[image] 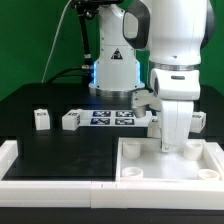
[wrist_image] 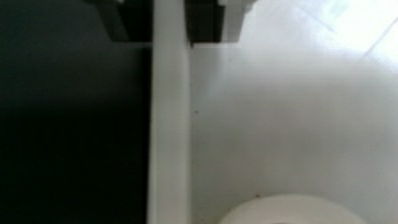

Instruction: Assemble one leg

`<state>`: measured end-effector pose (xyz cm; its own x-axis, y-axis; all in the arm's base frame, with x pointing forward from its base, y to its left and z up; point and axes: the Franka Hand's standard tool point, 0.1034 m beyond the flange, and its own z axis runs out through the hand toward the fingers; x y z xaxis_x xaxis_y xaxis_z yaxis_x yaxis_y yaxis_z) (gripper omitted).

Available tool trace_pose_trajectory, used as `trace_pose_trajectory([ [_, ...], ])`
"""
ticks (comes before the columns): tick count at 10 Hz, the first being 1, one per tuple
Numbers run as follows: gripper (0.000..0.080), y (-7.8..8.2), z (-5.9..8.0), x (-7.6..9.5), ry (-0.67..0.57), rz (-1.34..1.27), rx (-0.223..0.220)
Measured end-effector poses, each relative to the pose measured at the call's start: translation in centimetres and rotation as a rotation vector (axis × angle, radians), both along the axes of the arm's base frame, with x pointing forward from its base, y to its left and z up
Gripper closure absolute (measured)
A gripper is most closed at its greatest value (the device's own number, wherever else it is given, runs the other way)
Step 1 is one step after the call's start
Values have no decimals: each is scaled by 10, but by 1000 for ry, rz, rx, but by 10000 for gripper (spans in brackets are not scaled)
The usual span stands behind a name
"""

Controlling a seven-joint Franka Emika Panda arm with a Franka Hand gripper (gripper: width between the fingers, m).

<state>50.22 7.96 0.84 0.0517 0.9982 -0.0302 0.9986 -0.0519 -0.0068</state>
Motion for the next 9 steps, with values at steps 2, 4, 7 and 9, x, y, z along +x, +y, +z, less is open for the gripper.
trace_pose_trajectory([
  [2,503,0,0,0,0,0,0],
  [4,328,0,0,0,0,-1,0],
  [7,161,0,0,0,0,-1,0],
  [9,152,0,0,0,0,-1,0],
])
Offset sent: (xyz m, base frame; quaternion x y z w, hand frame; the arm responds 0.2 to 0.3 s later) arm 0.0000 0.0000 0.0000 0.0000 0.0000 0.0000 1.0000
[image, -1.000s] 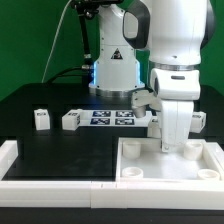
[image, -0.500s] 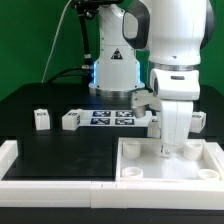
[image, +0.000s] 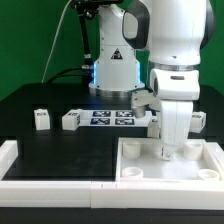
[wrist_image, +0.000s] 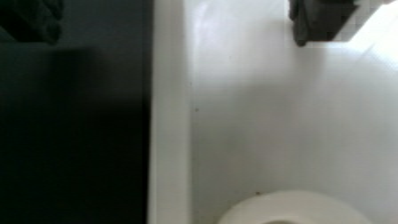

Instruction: Assemble one leg

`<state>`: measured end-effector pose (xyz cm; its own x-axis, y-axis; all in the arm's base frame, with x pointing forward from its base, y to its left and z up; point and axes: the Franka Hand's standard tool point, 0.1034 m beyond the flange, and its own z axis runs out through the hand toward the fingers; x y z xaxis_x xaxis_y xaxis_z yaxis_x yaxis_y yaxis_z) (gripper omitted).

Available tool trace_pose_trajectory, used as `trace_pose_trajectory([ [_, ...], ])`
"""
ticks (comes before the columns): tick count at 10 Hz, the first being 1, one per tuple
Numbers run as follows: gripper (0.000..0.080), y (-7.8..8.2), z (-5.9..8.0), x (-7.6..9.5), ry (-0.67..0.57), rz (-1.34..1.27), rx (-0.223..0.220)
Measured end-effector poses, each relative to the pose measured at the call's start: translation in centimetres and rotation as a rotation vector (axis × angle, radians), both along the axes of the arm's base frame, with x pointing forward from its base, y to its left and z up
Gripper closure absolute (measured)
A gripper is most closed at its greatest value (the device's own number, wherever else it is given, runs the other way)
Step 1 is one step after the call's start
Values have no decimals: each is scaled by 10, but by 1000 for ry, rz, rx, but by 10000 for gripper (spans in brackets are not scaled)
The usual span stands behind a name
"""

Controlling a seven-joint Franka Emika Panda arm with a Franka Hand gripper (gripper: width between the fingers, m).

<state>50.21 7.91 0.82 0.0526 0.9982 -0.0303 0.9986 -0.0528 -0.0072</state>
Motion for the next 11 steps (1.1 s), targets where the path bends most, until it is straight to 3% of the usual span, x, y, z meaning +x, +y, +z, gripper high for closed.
trace_pose_trajectory([
  [2,150,0,0,0,0,-1,0],
  [5,150,4,36,-23,-27,-78,-9],
  [7,150,3,48,-31,-36,-99,-11],
  [11,150,3,46,-31,-37,-261,-8],
])
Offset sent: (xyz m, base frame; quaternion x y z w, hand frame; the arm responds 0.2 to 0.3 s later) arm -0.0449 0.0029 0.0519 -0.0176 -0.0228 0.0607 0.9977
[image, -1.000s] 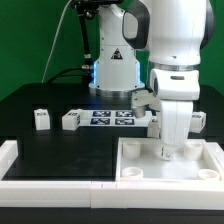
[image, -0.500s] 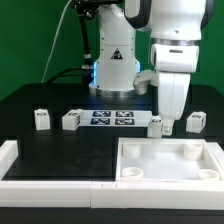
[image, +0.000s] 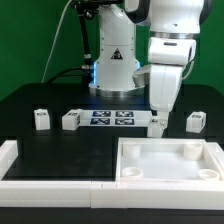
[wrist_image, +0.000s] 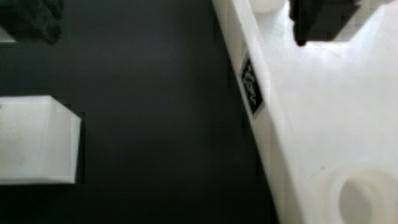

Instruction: Assemble one leg

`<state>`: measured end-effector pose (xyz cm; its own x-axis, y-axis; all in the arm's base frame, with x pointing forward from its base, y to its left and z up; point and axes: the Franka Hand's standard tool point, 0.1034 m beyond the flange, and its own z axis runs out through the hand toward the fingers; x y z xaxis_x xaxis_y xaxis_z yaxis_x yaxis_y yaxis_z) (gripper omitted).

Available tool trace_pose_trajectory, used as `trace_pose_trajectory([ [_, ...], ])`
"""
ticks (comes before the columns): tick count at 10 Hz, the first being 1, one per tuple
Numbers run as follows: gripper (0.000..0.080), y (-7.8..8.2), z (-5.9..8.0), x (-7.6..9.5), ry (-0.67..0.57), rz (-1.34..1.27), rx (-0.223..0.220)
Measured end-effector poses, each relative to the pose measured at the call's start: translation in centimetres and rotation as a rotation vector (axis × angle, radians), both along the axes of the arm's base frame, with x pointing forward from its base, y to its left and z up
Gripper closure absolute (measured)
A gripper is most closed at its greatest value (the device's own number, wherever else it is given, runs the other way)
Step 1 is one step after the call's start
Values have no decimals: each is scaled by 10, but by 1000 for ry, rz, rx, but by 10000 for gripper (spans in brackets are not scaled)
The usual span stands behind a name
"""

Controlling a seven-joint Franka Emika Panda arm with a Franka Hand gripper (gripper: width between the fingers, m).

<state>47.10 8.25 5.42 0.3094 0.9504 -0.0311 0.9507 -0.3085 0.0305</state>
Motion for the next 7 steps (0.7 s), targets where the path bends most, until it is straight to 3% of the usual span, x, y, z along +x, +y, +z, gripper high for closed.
trace_pose_trajectory([
  [2,150,1,0,-1,-7,-216,11],
  [4,150,5,-2,-14,-18,-535,46],
  [7,150,28,-4,-26,1,-980,68],
])
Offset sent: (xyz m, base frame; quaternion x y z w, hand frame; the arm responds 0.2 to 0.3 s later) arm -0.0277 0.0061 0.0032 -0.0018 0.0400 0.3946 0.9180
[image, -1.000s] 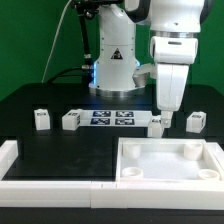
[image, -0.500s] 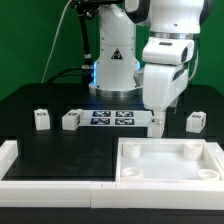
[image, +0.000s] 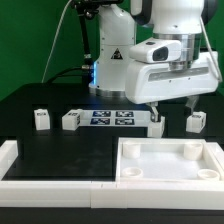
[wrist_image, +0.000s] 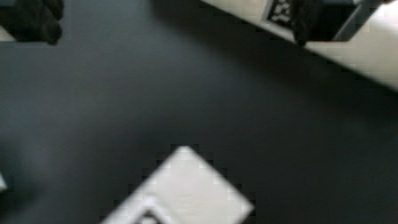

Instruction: Assemble one leg

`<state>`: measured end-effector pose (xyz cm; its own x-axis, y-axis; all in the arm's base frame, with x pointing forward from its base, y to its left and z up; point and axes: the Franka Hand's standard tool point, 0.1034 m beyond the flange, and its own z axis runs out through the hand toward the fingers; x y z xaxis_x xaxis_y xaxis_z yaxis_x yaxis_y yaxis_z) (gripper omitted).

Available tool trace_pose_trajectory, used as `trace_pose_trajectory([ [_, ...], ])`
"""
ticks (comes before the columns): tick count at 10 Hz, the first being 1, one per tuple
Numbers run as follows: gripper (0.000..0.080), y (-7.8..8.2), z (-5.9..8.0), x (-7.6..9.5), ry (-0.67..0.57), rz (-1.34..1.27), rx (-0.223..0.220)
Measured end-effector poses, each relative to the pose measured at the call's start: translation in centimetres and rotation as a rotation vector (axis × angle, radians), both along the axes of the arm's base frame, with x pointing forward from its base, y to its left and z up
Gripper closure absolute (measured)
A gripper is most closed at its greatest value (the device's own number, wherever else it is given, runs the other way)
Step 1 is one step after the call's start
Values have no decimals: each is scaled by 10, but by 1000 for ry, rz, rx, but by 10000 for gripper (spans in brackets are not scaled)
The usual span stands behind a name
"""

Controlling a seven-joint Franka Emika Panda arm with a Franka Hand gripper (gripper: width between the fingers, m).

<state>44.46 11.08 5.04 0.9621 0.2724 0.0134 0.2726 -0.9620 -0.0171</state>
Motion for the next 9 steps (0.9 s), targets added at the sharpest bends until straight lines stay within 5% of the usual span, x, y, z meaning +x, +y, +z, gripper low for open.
trace_pose_trajectory([
  [4,150,26,-1,-8,32,-504,38],
  [9,150,20,-3,-10,35,-658,52],
])
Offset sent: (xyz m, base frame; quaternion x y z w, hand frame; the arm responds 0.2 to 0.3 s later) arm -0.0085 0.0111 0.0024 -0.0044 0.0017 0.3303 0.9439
